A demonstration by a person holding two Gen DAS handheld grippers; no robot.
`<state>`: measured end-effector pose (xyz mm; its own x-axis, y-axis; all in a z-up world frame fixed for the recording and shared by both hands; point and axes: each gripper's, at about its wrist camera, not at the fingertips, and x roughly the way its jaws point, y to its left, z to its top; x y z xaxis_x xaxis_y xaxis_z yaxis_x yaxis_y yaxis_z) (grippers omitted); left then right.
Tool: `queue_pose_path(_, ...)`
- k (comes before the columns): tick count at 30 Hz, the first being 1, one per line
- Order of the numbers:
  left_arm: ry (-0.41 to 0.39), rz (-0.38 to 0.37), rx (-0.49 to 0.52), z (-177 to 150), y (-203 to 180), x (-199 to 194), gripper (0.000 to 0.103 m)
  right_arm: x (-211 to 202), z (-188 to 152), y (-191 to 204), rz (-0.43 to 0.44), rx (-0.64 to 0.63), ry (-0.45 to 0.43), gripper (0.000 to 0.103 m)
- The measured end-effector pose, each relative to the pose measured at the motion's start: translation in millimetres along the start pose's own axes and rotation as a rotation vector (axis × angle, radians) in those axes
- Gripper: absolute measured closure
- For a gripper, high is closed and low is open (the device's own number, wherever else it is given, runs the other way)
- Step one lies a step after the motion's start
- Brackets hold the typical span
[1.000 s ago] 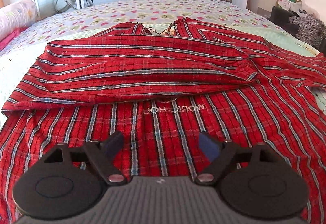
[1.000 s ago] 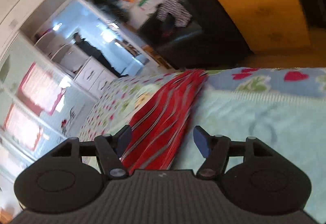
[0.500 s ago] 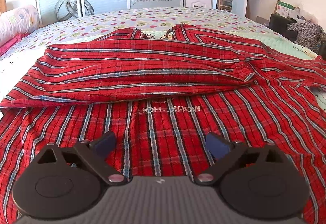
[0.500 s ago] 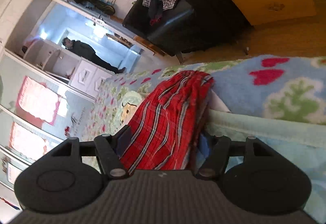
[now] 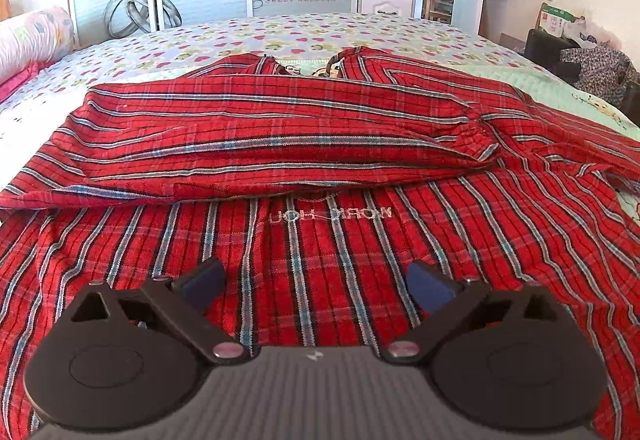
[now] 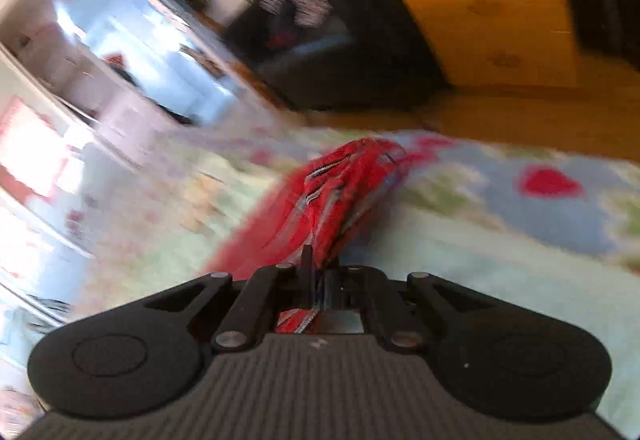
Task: Fold clothes
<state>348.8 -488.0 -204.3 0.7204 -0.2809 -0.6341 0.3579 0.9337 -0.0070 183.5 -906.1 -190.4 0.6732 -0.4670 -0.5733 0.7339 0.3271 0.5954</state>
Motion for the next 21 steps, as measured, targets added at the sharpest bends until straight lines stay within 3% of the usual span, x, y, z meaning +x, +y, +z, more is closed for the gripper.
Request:
queue_pose_path(2,0.001,-0.001,0.002,0,0,0,0.002,4,-7,0,-0.028,-0.048,-0.033,0.099)
queue_pose_path(7,0.001,-0.006,0.002,0,1,0,0.001,16,15,29,-0.070,-0.138,-0.124,0.092)
queue_pose_path(17,0.002,-0.011,0.002,0,0,0,0.000,-7,6,7,-0.144,0.058,-0.151,0.090)
queue_pose_path(19,0.001,-0.011,0.002,0,0,0,0.000,-12,4,2,-0.158,0.099,-0.156,0.086)
queue_pose_path(21,0.000,-0.012,0.000,-1,1,-1,0.000,-22,1,6,-0.212,0.106,-0.193,0.070)
